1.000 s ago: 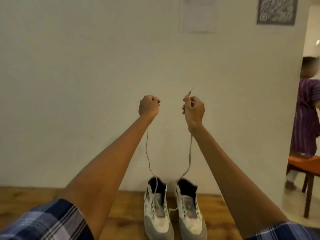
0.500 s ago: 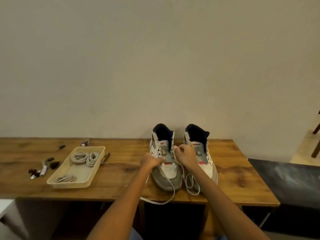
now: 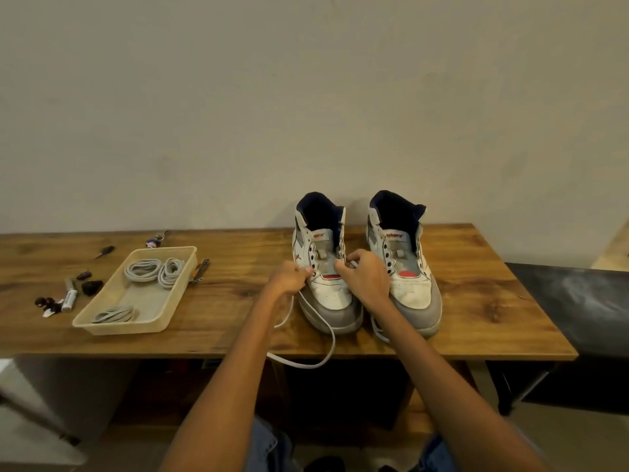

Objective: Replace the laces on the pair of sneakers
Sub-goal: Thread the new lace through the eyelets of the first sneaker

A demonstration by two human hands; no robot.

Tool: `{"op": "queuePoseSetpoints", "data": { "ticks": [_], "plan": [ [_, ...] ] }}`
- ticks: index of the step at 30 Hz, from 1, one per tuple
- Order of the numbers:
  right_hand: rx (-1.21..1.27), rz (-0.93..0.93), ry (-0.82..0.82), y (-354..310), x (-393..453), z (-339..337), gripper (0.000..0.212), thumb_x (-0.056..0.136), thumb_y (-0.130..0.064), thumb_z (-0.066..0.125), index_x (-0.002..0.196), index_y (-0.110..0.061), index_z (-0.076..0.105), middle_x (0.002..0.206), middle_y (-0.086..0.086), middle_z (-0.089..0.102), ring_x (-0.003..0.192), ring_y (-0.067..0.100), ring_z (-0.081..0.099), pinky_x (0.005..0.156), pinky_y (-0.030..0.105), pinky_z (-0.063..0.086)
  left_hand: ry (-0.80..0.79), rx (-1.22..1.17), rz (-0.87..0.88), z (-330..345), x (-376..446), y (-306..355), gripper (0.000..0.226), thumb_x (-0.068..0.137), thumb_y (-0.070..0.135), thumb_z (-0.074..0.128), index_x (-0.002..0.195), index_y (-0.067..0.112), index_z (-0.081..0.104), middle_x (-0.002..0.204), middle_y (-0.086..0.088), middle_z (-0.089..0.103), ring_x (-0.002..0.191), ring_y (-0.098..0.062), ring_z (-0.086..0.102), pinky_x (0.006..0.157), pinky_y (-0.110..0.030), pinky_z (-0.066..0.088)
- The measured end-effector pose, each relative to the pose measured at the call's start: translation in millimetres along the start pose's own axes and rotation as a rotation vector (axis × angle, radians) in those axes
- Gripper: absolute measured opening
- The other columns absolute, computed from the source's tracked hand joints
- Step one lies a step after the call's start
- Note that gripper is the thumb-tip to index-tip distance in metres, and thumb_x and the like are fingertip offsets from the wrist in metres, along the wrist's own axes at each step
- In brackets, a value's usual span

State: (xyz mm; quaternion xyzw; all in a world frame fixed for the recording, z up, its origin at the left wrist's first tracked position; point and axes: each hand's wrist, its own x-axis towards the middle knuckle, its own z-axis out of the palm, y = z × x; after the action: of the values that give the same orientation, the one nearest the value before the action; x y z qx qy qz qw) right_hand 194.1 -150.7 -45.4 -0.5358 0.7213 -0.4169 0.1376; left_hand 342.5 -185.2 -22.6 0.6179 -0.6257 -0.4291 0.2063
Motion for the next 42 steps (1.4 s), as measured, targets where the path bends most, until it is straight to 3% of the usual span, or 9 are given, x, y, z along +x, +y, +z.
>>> {"op": "queuePoseSetpoints", "data": {
  "ticks": [4, 10, 13, 17, 21, 23, 26, 32, 42],
  "plan": [
    [0.001, 0.012, -0.003, 0.3, -1.0, 0.6, 0.024, 0.083, -0.033, 0.063, 0.092, -0.011, 0.068, 0.086, 0.001, 0.065, 0.078, 0.013, 0.057, 0.066, 0.027, 0.046, 0.036, -0.378, -0.252, 1.0, -4.4, -9.4, 0.027, 0.1, 0.021, 0.042, 0.079, 0.008, 0.053, 0.063, 0.0, 0.049, 0.052, -0.009, 0.043, 0.045, -0.02, 0.032],
    [0.014, 0.024, -0.017, -1.1, -1.7, -3.4, 0.022, 0.084, -0.032, 0.062, 0.089, -0.011, 0.069, 0.083, 0.0, 0.066, 0.077, 0.013, 0.058, 0.067, 0.03, 0.047, 0.126, -0.342, -0.261, -7.4, -8.2, -11.3, 0.022, 0.1, 0.019, 0.041, 0.098, 0.0, 0.052, 0.069, -0.005, 0.048, 0.055, -0.011, 0.042, 0.044, -0.019, 0.031],
    [0.017, 0.026, -0.016, -0.2, -0.5, -3.4, 0.021, 0.083, -0.031, 0.063, 0.086, -0.011, 0.068, 0.082, 0.001, 0.065, 0.075, 0.013, 0.057, 0.065, 0.029, 0.046, 0.163, -0.26, -0.216, -13.7, -4.1, -20.8, 0.029, 0.098, 0.021, 0.045, 0.112, -0.003, 0.053, 0.072, -0.006, 0.05, 0.057, -0.013, 0.044, 0.047, -0.022, 0.031],
    [0.017, 0.02, -0.024, 1.1, 1.6, -0.9, 0.026, 0.083, -0.036, 0.065, 0.09, -0.011, 0.068, 0.087, 0.002, 0.067, 0.077, 0.013, 0.057, 0.067, 0.031, 0.049, 0.202, -0.164, -0.148, -21.2, 0.8, -28.6, 0.03, 0.099, 0.026, 0.044, 0.086, 0.002, 0.057, 0.082, -0.012, 0.052, 0.061, -0.016, 0.043, 0.058, -0.029, 0.038],
    [-0.101, -0.046, 0.048, -0.6, -6.2, -2.5, 0.039, 0.087, -0.048, 0.061, 0.094, -0.01, 0.065, 0.09, 0.002, 0.064, 0.078, 0.014, 0.057, 0.065, 0.028, 0.047, 0.409, -0.184, -0.093, -23.0, 2.4, -26.5, 0.032, 0.102, 0.017, 0.033, 0.105, 0.0, 0.061, 0.093, -0.009, 0.059, 0.081, -0.022, 0.055, 0.075, -0.034, 0.046],
    [-0.097, -0.143, 0.173, -4.4, -11.3, -4.2, 0.033, 0.092, -0.041, 0.057, 0.094, -0.01, 0.065, 0.09, 0.003, 0.061, 0.079, 0.016, 0.057, 0.064, 0.026, 0.044, 0.506, -0.251, 0.02, -19.8, 1.5, -20.0, 0.03, 0.1, 0.01, 0.035, 0.101, 0.001, 0.064, 0.104, -0.015, 0.064, 0.095, -0.029, 0.059, 0.084, -0.038, 0.047],
    [0.046, -0.254, 0.247, -13.7, -14.9, -9.8, 0.019, 0.096, -0.02, 0.052, 0.096, -0.008, 0.067, 0.085, 0.006, 0.065, 0.074, 0.018, 0.06, 0.062, 0.025, 0.043, 0.487, -0.338, 0.177, -8.5, -7.6, -5.4, 0.023, 0.097, 0.01, 0.045, 0.099, 0.005, 0.067, 0.095, -0.008, 0.067, 0.08, -0.016, 0.057, 0.075, -0.031, 0.048],
    [0.373, -0.175, 0.14, -87.1, 19.8, -60.3, 0.02, 0.091, -0.005, 0.057, 0.109, -0.005, 0.065, 0.088, 0.003, 0.07, 0.081, 0.015, 0.065, 0.079, 0.029, 0.052, 0.382, -0.609, 0.334, -18.4, -27.7, 85.8, 0.015, 0.09, 0.009, 0.06, 0.089, 0.0, 0.071, 0.071, -0.006, 0.067, 0.066, -0.014, 0.059, 0.063, -0.019, 0.049],
    [0.791, -0.304, 0.33, -293.8, 31.2, -221.5, 0.008, 0.087, -0.002, 0.062, 0.087, -0.008, 0.068, 0.081, 0.003, 0.066, 0.076, 0.015, 0.064, 0.073, 0.025, 0.054, 0.403, -0.856, 0.607, -129.5, -151.8, 305.9, 0.017, 0.094, 0.012, 0.054, 0.1, 0.006, 0.068, 0.087, -0.007, 0.065, 0.074, -0.018, 0.062, 0.057, -0.019, 0.051]
  ]
}}
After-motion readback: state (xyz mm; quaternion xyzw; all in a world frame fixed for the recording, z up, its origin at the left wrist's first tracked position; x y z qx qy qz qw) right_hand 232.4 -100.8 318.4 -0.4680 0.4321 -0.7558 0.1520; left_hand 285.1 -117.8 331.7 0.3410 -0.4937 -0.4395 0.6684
